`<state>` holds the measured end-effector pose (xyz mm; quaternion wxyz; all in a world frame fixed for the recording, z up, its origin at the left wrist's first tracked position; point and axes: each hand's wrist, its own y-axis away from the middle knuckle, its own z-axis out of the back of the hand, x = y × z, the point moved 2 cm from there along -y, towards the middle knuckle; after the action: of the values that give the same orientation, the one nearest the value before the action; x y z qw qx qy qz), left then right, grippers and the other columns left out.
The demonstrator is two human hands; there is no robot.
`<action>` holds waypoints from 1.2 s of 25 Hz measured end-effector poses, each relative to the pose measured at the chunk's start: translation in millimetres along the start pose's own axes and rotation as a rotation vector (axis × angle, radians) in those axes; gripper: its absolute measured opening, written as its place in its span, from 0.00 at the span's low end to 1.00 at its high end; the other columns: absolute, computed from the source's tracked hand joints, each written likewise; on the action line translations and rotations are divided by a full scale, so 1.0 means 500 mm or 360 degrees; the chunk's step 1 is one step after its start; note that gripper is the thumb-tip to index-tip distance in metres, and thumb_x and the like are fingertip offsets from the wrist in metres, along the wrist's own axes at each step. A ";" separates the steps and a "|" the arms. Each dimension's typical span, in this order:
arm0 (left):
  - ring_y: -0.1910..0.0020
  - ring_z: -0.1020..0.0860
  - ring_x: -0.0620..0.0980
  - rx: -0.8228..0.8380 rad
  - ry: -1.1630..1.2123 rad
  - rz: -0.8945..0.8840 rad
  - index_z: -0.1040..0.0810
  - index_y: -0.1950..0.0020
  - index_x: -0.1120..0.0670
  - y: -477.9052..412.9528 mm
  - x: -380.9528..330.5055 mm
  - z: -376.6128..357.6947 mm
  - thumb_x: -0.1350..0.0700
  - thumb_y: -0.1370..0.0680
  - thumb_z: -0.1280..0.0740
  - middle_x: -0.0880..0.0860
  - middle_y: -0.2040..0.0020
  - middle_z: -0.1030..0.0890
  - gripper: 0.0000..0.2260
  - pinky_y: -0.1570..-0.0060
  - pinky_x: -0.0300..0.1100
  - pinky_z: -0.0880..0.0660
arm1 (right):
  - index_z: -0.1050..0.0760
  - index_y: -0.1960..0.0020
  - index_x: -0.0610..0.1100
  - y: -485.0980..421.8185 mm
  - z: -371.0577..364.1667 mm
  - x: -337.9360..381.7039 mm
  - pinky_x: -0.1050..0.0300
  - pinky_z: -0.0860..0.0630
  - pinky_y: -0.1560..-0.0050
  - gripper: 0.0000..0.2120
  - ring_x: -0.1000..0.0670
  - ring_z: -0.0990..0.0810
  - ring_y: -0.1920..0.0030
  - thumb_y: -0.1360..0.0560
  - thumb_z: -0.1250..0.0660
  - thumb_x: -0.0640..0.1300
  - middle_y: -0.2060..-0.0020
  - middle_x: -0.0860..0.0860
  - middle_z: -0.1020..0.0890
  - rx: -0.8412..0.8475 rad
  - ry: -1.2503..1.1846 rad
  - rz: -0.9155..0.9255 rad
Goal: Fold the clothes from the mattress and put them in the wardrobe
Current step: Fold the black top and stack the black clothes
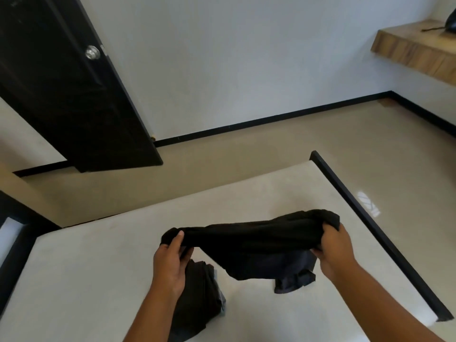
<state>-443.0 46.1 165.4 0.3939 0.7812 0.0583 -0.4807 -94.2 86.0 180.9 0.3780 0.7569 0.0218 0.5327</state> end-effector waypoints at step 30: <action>0.41 0.18 0.56 0.0892 0.0019 -0.0292 0.20 0.38 0.52 0.188 -0.223 -0.309 0.53 0.15 0.38 0.56 0.41 0.15 0.10 0.42 0.53 0.21 | 0.23 0.49 0.44 0.079 -0.224 0.090 0.49 0.20 0.50 0.10 0.46 0.18 0.55 0.19 0.33 0.52 0.58 0.48 0.18 0.1004 0.1351 0.0901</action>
<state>-349.1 117.5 342.1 0.1173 0.8538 -0.0040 -0.5071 -181.7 139.0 256.4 -0.0634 0.5300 0.1255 0.8363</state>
